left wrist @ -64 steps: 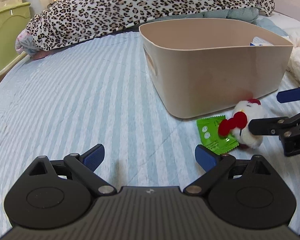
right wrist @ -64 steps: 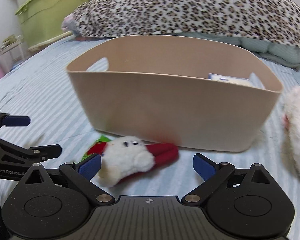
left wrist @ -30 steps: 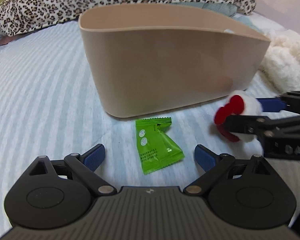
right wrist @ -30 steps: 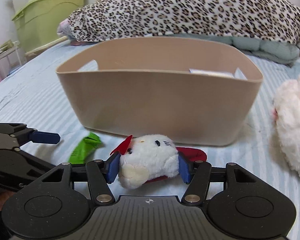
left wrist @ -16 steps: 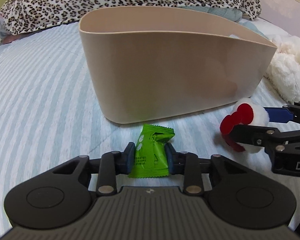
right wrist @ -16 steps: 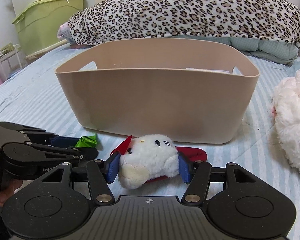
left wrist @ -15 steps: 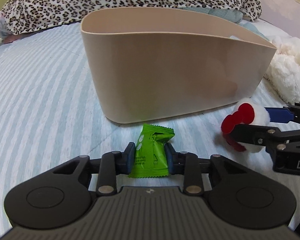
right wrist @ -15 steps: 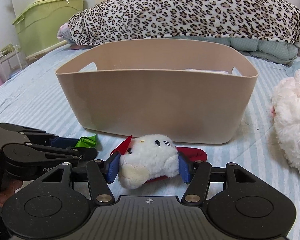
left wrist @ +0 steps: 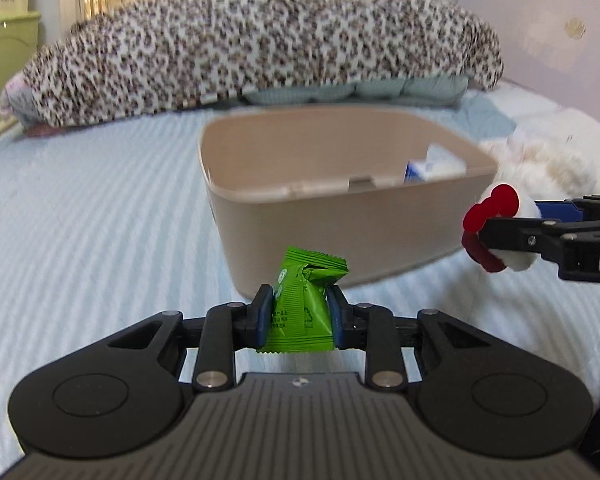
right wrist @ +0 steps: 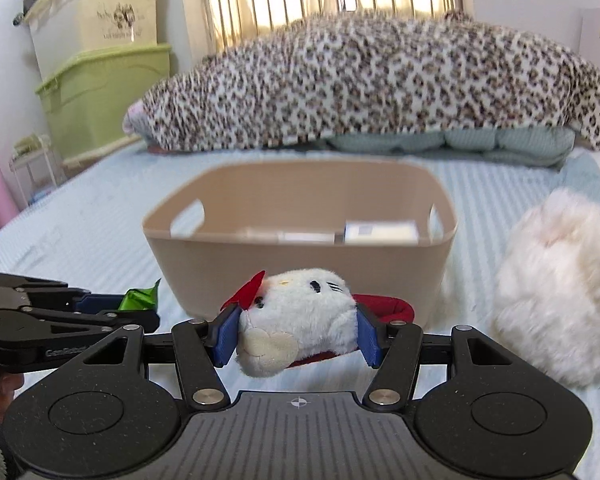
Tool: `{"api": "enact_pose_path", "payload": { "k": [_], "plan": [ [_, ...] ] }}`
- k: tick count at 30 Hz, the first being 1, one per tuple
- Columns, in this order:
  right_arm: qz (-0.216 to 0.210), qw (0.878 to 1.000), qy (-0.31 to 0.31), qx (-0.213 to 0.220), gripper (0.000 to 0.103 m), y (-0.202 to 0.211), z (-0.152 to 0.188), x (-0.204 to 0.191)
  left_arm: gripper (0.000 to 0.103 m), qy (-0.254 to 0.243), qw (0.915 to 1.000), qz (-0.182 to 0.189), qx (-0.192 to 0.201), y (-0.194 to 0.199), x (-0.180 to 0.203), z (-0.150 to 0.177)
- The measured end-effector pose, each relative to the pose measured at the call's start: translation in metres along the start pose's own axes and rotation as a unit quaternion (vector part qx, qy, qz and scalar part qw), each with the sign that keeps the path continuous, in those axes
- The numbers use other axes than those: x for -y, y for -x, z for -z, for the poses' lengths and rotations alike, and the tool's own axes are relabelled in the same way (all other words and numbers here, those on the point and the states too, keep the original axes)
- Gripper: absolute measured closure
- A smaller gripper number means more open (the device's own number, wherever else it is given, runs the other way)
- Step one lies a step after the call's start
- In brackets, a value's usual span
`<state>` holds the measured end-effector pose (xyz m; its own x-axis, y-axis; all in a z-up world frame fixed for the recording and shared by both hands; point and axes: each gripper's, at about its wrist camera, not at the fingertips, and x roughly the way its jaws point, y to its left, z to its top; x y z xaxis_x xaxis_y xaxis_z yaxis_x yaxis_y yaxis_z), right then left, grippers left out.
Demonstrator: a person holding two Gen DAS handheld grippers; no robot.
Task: Organize objects
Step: 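Drop the candy packet and plush toy into the basket, opening both tools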
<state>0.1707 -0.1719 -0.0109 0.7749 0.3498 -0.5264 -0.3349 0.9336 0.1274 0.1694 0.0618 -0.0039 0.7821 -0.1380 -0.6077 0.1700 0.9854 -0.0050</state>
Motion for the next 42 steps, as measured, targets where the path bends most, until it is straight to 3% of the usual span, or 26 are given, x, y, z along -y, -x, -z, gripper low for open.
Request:
{"api": "enact_pose_path", "payload": {
  "k": [6,14,21,30,34,35,38,39,42],
  "plan": [
    [0.001,0.999,0.007,0.051,0.047,0.016,-0.032,0.001,0.072,-0.007,0.9988,-0.009,0.048,0.019,0.000,-0.032],
    [0.012,0.995,0.023,0.095,0.047,0.007,-0.070,-0.001,0.072,-0.028,0.9963,-0.034,0.074,-0.005,0.008,-0.081],
    [0.018,0.996,0.024,0.079,0.047,-0.029,-0.089,0.003,0.072,-0.002,0.9988,-0.045,0.020,-0.055,-0.002,-0.100],
    [0.039,0.998,0.057,0.014,0.046,-0.085,-0.082,0.001,0.071,-0.005,0.9949,-0.060,-0.080,-0.101,-0.003,-0.087],
    [0.033,0.999,0.035,-0.020,0.042,-0.100,-0.080,0.010,0.069,-0.011,0.9934,-0.067,-0.093,-0.104,-0.001,-0.082],
    [0.032,0.999,0.031,-0.022,0.041,-0.101,-0.079,0.012,0.064,-0.015,0.9932,-0.070,-0.092,-0.103,0.000,-0.083],
    [0.030,0.999,0.024,-0.020,0.034,-0.099,-0.078,0.018,0.022,-0.017,0.9938,-0.077,-0.077,-0.094,0.001,-0.087],
    [0.031,0.999,0.022,-0.018,0.034,-0.097,-0.078,0.019,0.015,-0.016,0.9945,-0.078,-0.069,-0.089,0.001,-0.088],
    [0.036,0.999,0.016,-0.013,0.024,-0.088,-0.076,0.020,0.012,-0.015,0.9950,-0.076,-0.063,-0.080,0.003,-0.091]
  ]
}}
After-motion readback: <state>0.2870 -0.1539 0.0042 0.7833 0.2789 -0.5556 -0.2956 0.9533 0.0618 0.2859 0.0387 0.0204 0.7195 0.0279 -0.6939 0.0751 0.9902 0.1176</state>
